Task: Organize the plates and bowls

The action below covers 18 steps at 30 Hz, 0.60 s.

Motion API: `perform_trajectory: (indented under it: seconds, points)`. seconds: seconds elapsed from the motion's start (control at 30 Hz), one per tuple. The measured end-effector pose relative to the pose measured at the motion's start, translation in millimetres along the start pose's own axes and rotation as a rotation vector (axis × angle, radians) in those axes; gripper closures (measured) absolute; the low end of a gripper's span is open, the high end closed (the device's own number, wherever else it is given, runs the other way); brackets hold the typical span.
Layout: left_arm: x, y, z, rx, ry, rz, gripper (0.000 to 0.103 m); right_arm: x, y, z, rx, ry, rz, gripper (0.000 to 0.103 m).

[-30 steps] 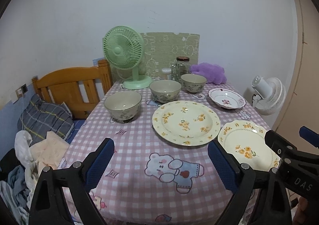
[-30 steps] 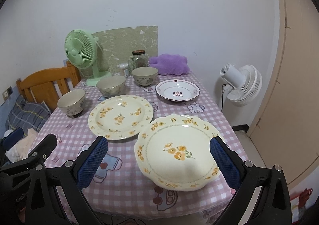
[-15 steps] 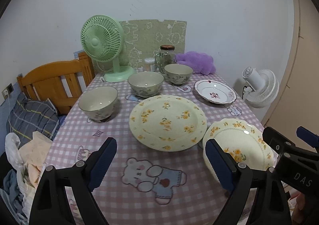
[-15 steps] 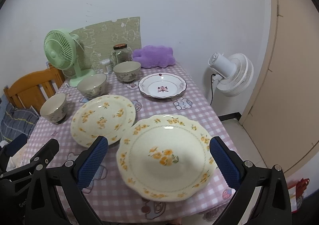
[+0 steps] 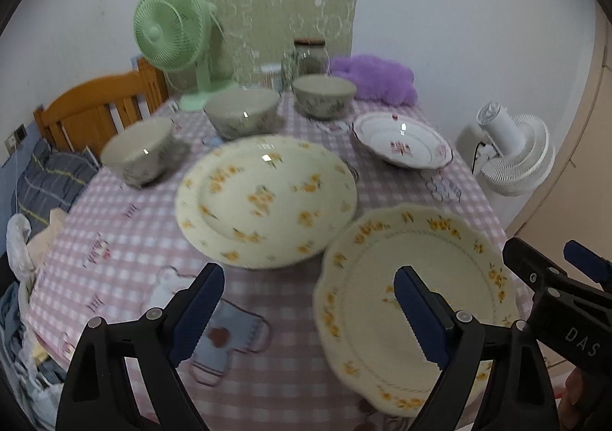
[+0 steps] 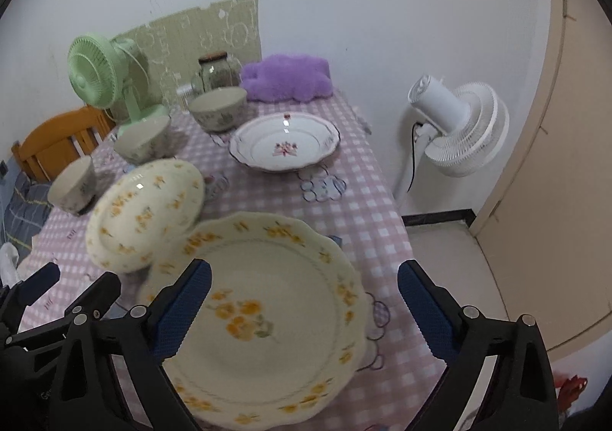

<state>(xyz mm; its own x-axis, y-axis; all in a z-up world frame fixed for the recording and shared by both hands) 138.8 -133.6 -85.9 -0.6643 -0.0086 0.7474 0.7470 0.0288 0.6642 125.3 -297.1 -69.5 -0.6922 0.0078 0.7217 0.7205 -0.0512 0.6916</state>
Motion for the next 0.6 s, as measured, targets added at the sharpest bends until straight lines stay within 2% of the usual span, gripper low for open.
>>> perform_trajectory:
  seconds: [0.13, 0.27, 0.3, 0.4, 0.53, 0.6]
  points:
    - [-17.8, -8.9, -14.1, 0.012, 0.021, 0.046, 0.012, -19.6, -7.8, -16.0, 0.01, 0.013, 0.046, 0.005]
    - [-36.2, -19.3, -22.9, 0.014, 0.039, 0.092, 0.016, -42.7, -15.6, -24.6, 0.019, 0.031, 0.092, 0.006]
    - [-40.2, -22.0, -24.0, 0.014, 0.042, 0.106, 0.021, -48.8, -17.6, -25.6, 0.023, 0.039, 0.101, 0.006]
    - [-50.6, -26.0, -29.7, 0.014, 0.035, 0.137, 0.027, -64.9, -20.9, -24.4, 0.04, 0.065, 0.136, 0.011]
    - [-59.5, -27.5, -33.0, 0.015, 0.037, 0.167, 0.029, -80.2, -21.8, -21.8, 0.057, 0.093, 0.17, 0.015]
    - [-63.3, -28.1, -34.0, 0.016, 0.036, 0.181, 0.034, -86.8, -22.2, -20.2, 0.064, 0.108, 0.189, 0.019]
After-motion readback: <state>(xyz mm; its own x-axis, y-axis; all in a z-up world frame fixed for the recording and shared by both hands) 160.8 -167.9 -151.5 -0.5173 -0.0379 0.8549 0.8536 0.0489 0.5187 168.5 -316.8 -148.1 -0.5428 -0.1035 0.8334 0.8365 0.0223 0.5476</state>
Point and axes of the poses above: each gripper's, at about its wrist camera, not at the fingertips, and x roughly against the way its jaws point, z to its left, y to its top, the point moved 5 cm from there along -x, roughly the way its jaws point, and after that the axes turned 2 degrees about y, right-handed, at the moved point
